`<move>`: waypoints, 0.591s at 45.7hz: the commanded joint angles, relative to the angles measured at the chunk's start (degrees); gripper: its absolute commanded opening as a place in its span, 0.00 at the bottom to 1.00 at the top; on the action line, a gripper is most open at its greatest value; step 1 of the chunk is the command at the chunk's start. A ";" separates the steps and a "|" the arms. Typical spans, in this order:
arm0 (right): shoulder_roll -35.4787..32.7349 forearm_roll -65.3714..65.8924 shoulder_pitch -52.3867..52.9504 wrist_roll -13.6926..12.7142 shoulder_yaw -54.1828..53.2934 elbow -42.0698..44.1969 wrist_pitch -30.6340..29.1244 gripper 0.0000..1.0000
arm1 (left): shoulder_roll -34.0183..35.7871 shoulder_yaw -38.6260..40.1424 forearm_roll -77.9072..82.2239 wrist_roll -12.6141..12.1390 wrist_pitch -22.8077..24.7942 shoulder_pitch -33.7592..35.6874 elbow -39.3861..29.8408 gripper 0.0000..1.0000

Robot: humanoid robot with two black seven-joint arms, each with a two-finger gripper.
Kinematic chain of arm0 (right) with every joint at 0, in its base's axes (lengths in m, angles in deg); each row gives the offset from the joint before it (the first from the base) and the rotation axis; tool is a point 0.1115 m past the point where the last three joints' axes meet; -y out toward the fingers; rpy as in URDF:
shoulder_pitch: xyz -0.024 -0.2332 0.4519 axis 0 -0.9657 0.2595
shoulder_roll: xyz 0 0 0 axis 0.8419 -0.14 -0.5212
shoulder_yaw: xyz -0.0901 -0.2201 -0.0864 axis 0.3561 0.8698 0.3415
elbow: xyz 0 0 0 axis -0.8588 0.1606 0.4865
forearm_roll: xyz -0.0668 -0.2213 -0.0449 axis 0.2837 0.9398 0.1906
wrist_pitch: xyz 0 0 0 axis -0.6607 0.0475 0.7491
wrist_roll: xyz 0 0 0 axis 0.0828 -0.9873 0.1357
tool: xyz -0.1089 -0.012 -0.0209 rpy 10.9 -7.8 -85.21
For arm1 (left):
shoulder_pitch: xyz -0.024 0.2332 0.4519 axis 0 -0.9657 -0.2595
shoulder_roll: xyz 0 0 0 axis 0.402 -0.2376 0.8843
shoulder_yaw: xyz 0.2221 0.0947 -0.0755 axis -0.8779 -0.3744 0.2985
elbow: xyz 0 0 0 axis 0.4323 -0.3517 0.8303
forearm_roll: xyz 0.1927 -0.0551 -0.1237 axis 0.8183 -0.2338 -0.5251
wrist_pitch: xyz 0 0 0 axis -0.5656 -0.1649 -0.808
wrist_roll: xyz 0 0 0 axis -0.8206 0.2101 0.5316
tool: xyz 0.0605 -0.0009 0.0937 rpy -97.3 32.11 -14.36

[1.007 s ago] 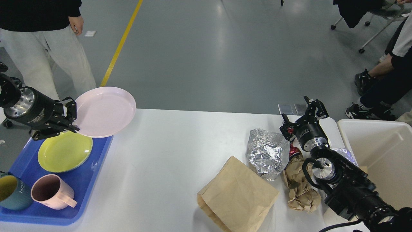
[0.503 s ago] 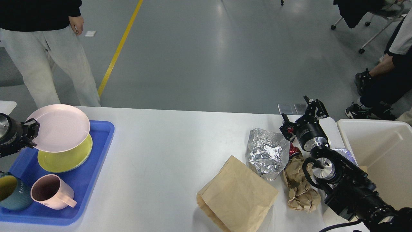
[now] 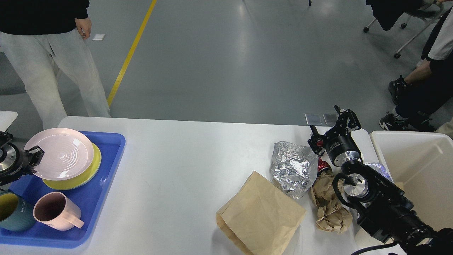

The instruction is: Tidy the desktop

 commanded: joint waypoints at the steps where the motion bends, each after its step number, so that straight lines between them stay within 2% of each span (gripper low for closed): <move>1: 0.00 0.00 0.00 0.05 0.00 0.00 0.00 1.00 | 0.00 0.23 -0.02 -0.12 0.36 0.07 -0.51 0.01; 4: 0.00 0.00 0.00 -0.04 0.00 0.00 0.00 1.00 | 0.00 0.23 -0.02 -0.56 0.27 0.07 -0.60 0.14; 6: 0.00 0.00 0.00 0.05 0.00 0.00 0.00 1.00 | -0.09 0.05 -0.02 -0.56 0.01 -0.01 -0.60 0.33; 8: 0.00 0.00 0.00 0.05 0.00 0.00 0.00 1.00 | 0.00 0.05 -0.02 -0.56 -0.87 0.07 -0.52 0.59; 10: 0.00 0.00 0.00 -0.03 0.00 0.00 0.00 1.00 | 0.08 0.05 -0.02 -0.12 -1.48 0.07 -0.34 0.75; 14: 0.00 0.00 0.00 0.05 0.00 0.00 0.00 1.00 | 0.17 0.05 -0.02 -0.03 -2.98 0.07 -0.34 0.84; 22: 0.00 0.00 0.00 -0.03 0.00 0.00 0.00 1.00 | 0.61 0.05 -0.02 -0.21 -3.25 0.51 -0.34 0.92; 27: 0.00 0.00 0.00 0.05 0.00 0.00 0.00 1.00 | 0.79 0.05 -0.02 -0.65 -2.28 1.13 -0.43 0.93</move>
